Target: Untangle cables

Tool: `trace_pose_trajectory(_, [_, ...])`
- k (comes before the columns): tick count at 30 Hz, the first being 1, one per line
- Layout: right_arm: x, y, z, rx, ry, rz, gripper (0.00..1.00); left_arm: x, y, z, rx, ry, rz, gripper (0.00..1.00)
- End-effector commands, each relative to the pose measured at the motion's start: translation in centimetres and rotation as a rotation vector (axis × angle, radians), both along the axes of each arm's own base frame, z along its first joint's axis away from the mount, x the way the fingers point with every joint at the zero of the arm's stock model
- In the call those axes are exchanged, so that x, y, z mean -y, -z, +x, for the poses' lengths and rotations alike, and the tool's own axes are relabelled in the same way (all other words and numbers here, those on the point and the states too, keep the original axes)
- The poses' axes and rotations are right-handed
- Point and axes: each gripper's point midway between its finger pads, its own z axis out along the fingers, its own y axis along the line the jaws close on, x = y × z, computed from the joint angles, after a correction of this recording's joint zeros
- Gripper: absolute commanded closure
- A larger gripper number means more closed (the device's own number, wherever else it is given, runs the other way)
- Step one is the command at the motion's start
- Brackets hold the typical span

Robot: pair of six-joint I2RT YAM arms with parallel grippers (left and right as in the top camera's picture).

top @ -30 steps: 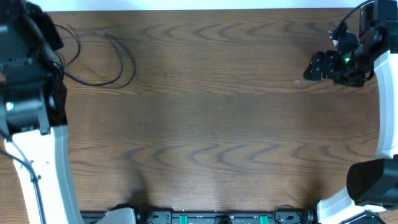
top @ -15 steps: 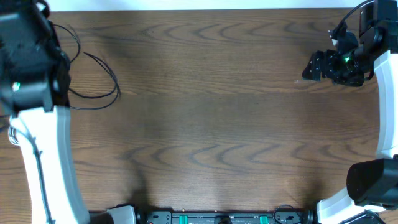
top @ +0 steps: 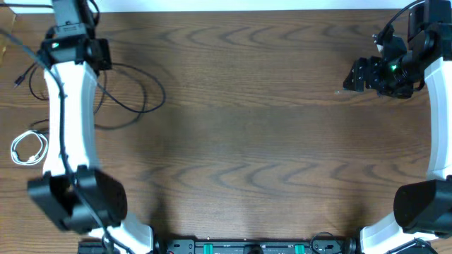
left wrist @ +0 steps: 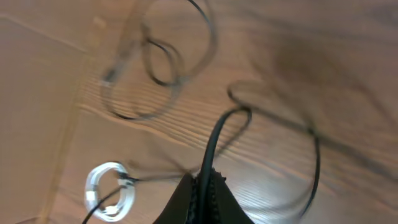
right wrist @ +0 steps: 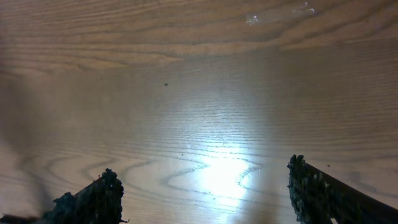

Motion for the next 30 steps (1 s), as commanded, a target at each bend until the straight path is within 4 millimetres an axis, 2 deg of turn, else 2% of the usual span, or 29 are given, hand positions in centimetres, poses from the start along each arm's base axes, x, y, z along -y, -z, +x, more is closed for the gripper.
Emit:
trace_pose_trajectory(1, [-0.4,0.0,0.1,0.004,-0.021,0.008,0.16,1.4,3.5,1.1,-0.049,0.030,-0.109,0.92])
trace_pose_trajectory(8, [-0.4,0.1,0.1,0.004,-0.021,0.008,0.16,3.5,10.5,2.1,-0.169,0.064,-0.261,0.92])
trace_pose_trajectory(12, [-0.4,0.1,0.1,0.004,-0.022,0.008,0.16,4.2,13.1,2.1,-0.209,0.037,-0.325,0.52])
trace_pose_trajectory(15, [-0.4,0.0,0.1,0.005,-0.022,0.007,0.16,4.4,13.2,2.0,-0.211,0.039,-0.340,0.41])
trace_pose_trajectory(19, [-0.4,0.0,0.2,0.010,-0.022,0.007,0.16,4.4,11.1,2.2,-0.166,0.045,-0.331,0.36])
trace_pose_trajectory(25, [-0.4,0.0,0.4,0.017,-0.022,0.006,0.15,4.4,4.0,1.9,-0.008,0.069,-0.297,0.36])
trace_pose_trajectory(27, [-0.4,0.0,0.4,0.016,-0.022,0.006,0.15,4.5,1.2,1.3,0.044,0.077,-0.286,0.36])
trace_pose_trajectory(30, [-0.4,0.0,0.4,0.016,-0.022,0.007,0.15,4.7,-1.4,0.1,0.083,0.083,-0.276,0.35])
